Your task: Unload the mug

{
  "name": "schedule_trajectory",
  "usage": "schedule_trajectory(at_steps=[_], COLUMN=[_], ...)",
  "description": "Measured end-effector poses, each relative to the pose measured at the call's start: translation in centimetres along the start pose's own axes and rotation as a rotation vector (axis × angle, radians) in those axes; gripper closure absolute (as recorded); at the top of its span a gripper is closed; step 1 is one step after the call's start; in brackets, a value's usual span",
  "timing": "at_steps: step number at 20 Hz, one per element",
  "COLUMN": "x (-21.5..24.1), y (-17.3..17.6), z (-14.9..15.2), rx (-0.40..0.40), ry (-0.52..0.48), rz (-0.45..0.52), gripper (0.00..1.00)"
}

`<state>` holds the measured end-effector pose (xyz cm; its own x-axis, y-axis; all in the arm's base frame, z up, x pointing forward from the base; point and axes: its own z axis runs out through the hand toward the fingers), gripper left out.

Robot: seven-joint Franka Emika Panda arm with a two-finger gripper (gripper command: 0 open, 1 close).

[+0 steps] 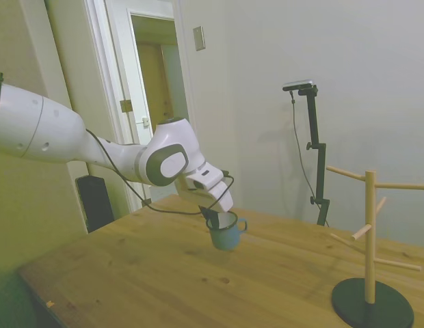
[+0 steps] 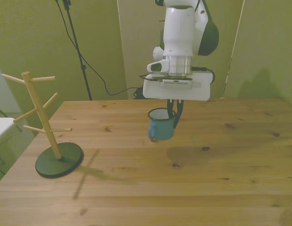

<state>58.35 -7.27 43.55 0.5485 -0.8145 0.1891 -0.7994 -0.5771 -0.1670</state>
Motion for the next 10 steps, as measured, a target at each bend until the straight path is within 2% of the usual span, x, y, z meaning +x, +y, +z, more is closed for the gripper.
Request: schedule_trajectory(at_steps=[5,10], x=[-0.8,-0.6], y=[0.1,0.4], z=[3.5,4.6], rx=[-0.054,-0.070], ry=[-0.046,-0.055], rz=[-0.009,-0.004], gripper=[1.00,1.00])
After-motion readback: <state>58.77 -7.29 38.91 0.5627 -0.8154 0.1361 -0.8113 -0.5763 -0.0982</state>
